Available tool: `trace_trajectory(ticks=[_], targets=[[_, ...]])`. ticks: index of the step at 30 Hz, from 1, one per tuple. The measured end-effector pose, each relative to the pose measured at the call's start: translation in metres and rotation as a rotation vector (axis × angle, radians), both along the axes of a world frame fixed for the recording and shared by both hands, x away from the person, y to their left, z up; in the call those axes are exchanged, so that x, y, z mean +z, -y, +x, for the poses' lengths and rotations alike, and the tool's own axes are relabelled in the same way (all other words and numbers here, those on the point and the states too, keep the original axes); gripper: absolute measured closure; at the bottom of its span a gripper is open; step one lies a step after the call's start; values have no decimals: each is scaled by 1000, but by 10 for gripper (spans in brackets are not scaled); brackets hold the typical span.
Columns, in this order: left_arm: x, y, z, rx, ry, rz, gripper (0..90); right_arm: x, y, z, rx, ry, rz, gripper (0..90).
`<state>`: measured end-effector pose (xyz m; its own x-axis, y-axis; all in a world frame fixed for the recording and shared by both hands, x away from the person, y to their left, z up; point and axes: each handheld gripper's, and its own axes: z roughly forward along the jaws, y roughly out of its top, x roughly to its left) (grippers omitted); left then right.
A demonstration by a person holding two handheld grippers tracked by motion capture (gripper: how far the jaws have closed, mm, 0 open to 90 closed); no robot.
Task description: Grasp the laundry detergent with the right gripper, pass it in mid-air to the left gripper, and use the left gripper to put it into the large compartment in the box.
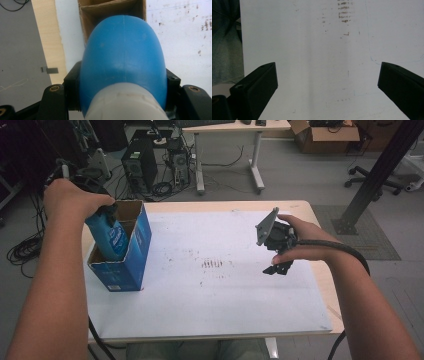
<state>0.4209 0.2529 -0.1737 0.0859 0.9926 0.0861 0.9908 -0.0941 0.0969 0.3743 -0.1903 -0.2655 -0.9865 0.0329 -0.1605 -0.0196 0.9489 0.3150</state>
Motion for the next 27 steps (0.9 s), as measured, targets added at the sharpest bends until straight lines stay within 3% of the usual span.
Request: trace_trajectory(ticks=[13,27], targets=[[-32,2,-2,-38,7,0,378,1,-2,-1,5,5,2,28],[-65,-7,-2,-20,9,-8,379,1,-3,0,10,10,5,29]])
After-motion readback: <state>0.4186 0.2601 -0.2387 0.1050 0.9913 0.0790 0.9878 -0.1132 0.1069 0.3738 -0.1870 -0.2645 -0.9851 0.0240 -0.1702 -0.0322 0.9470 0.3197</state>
